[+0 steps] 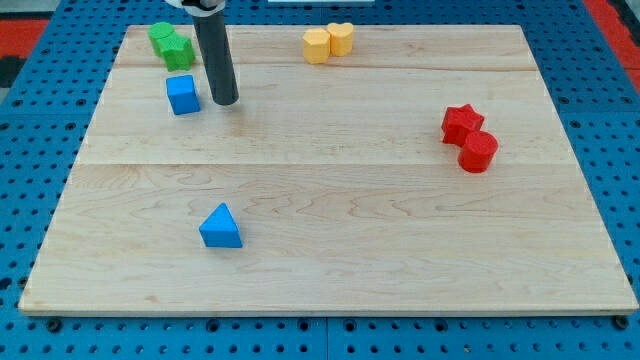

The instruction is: Move the blue cube to the bottom left of the green star

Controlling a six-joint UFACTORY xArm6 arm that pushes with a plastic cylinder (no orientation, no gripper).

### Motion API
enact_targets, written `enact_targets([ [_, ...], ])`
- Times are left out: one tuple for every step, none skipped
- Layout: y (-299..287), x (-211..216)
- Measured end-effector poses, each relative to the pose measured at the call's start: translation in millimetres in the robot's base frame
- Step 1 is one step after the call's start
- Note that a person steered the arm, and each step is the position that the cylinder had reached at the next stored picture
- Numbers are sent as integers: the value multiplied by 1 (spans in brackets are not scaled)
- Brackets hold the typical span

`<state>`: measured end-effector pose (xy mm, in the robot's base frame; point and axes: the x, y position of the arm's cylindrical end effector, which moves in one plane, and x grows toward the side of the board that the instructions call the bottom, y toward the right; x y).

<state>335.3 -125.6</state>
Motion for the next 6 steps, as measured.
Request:
enact_targets([
  [-19,3],
  [-26,6],
  [-57,6],
  [-89,9],
  [-22,66],
  [83,114],
])
